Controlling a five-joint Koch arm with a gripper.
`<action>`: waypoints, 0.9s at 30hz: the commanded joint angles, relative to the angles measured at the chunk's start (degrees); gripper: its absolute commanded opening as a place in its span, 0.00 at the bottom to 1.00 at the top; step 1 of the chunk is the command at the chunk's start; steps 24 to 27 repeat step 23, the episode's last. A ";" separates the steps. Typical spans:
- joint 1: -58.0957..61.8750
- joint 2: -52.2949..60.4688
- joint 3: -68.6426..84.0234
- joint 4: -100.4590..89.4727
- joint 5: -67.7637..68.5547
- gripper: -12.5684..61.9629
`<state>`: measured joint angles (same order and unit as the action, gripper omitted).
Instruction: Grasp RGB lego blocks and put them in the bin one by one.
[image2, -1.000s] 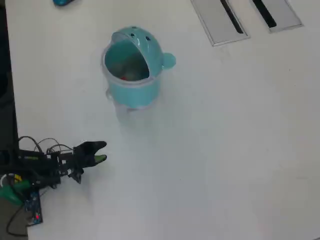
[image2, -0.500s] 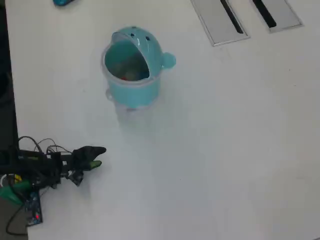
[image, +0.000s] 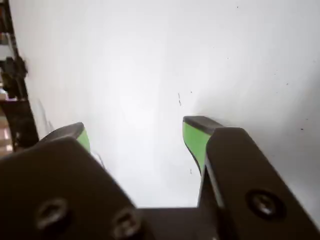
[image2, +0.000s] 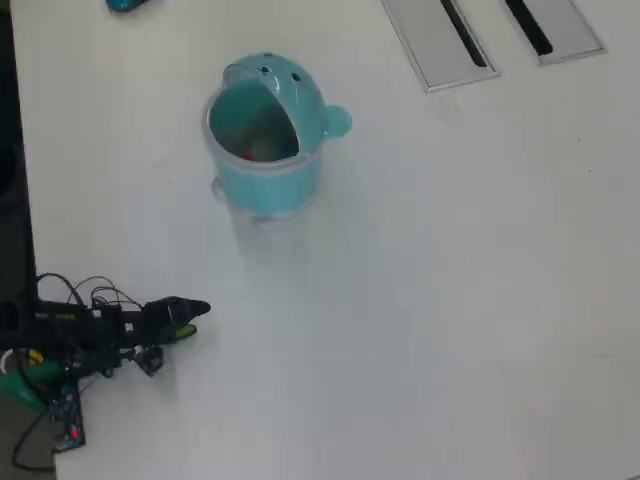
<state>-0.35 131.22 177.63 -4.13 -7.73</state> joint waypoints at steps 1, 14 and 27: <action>-0.09 4.13 4.04 6.50 1.32 0.63; 0.00 3.87 4.04 5.98 1.23 0.63; 0.00 3.87 3.96 5.98 1.23 0.63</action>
